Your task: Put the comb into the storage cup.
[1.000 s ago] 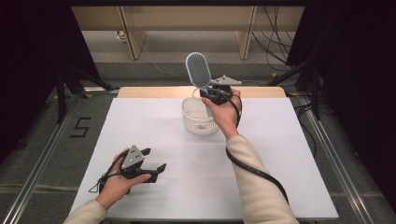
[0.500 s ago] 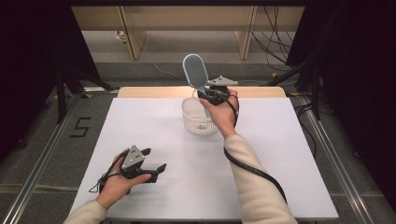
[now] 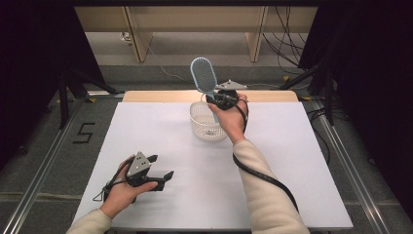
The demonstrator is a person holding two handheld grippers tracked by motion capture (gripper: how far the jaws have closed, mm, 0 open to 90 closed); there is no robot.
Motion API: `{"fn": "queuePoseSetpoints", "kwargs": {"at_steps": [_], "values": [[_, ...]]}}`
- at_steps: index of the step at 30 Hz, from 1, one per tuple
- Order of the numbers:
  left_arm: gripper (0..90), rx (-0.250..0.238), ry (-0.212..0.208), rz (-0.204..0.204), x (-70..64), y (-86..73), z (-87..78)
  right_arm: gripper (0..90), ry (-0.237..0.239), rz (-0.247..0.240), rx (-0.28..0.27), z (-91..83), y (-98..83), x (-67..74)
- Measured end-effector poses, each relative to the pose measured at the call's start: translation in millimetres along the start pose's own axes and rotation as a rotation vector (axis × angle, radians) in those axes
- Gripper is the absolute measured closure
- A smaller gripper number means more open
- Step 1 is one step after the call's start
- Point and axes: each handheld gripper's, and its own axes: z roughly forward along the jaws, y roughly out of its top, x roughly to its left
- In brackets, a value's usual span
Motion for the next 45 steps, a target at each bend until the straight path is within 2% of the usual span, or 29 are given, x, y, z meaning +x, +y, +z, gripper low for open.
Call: {"fn": "queuePoseSetpoints", "kwargs": {"at_steps": [45], "values": [[14.5, 0.001, -0.004, -0.002, -0.6, -0.3, 0.2, 70.5, 0.005, -0.042, 0.029, 10.4, -10.6, 2.6]]}}
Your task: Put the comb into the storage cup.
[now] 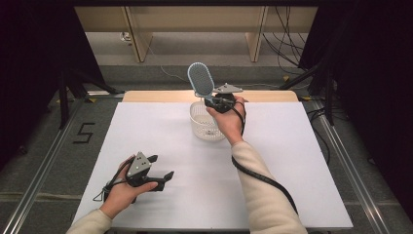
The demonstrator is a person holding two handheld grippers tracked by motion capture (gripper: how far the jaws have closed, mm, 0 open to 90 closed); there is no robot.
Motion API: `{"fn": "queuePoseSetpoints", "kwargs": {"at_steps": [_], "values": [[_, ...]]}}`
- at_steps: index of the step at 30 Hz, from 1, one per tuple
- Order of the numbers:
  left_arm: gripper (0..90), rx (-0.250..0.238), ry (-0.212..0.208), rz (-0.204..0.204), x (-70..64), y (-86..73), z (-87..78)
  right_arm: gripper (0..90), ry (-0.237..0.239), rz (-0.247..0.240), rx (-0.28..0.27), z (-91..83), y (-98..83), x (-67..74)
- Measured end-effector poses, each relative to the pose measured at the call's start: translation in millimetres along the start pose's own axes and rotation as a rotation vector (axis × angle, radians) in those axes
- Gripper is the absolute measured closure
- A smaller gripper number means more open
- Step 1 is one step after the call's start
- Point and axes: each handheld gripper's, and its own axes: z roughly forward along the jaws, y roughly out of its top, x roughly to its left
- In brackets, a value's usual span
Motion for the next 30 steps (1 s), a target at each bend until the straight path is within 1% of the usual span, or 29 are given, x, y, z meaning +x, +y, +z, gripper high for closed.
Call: {"fn": "queuePoseSetpoints", "kwargs": {"at_steps": [6, 17, 26, 30], "values": [[14.6, 0.001, 0.0, 0.004, 0.1, 0.1, 0.1, 70.5, -0.003, -0.007, 0.002, 1.6, -1.4, -0.9], [14.6, 0.0, 0.0, 0.0, 0.0, 0.0, 0.0, 70.5, -0.002, -0.015, 0.009, 4.2, -4.6, -0.4], [14.6, 0.0, -0.001, 0.003, 0.0, 0.1, 0.1, 70.4, 0.011, -0.031, 0.016, 5.3, -6.1, 0.3], [14.6, -0.001, 0.0, 0.0, 0.0, 0.1, -0.1, 70.3, 0.025, -0.043, 0.026, 6.0, -7.0, 1.2]]}}
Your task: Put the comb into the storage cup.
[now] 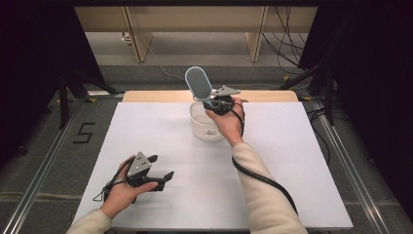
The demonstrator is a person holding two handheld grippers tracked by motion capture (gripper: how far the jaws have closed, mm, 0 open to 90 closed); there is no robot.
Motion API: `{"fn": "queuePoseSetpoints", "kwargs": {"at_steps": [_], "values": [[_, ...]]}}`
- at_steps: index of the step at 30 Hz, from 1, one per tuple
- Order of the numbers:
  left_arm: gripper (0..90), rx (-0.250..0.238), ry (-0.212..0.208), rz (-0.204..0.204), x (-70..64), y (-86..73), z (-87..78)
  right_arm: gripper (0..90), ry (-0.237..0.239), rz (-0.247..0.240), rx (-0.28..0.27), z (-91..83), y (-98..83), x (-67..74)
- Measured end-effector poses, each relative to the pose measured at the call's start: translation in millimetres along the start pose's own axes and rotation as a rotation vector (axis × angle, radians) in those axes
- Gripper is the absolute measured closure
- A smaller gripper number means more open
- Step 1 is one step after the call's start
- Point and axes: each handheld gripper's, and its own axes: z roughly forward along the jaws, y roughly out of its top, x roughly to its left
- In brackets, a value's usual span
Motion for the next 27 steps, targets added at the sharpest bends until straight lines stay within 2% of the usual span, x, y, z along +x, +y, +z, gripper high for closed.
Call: {"fn": "queuePoseSetpoints", "kwargs": {"at_steps": [5, 10, 12, 14, 16, 18, 27], "values": [[14.6, 0.0, 0.0, 0.001, 0.0, 0.0, 0.1, 70.2, 0.004, -0.007, 0.013, 0.1, -0.9, 0.7], [14.6, 0.002, 0.0, 0.004, 0.2, -0.1, 0.1, 72.3, 0.008, -0.001, 0.002, -1.2, -0.7, 1.1], [14.6, 0.003, -0.001, 0.002, -0.1, -0.1, 0.2, 72.3, -0.003, -0.015, 0.019, -2.8, 0.8, 1.6], [14.6, 0.002, -0.001, 0.002, -0.2, -0.1, 0.3, 72.1, 0.008, -0.011, 0.04, -3.9, 1.2, 1.3], [14.7, 0.004, 0.0, 0.006, -0.4, 0.0, 0.4, 72.1, -0.01, -0.037, 0.07, -4.0, 0.6, 0.8], [14.6, 0.002, -0.002, 0.003, -0.8, 0.0, 0.3, 71.7, -0.001, -0.017, 0.063, -5.2, 0.1, 0.1], [14.7, 0.003, 0.001, 0.006, -0.5, 0.0, 0.2, 62.1, 0.014, 0.001, 0.072, -15.1, -0.8, -0.9]]}}
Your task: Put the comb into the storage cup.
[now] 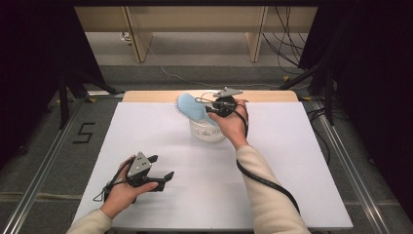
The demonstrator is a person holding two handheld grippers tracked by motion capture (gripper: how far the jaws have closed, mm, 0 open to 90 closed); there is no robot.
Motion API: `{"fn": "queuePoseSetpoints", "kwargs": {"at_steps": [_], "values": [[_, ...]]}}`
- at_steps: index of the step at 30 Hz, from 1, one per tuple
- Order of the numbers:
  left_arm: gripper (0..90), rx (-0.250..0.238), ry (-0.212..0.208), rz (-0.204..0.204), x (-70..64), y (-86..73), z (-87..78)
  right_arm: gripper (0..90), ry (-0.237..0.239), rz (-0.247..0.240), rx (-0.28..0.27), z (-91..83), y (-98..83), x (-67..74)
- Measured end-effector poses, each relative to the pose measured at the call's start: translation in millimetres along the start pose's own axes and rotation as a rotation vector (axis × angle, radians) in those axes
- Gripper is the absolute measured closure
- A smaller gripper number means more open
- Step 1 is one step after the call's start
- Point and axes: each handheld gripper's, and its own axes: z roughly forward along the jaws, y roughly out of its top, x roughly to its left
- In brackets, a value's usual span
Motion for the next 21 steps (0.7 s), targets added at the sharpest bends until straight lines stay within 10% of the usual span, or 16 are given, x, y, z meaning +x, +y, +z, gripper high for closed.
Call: {"fn": "queuePoseSetpoints", "kwargs": {"at_steps": [21], "values": [[14.9, 0.006, 0.001, -0.003, -0.6, -0.6, 0.8, 30.9, 0.093, 0.041, -0.015, -26.7, -16.0, -15.3]]}}
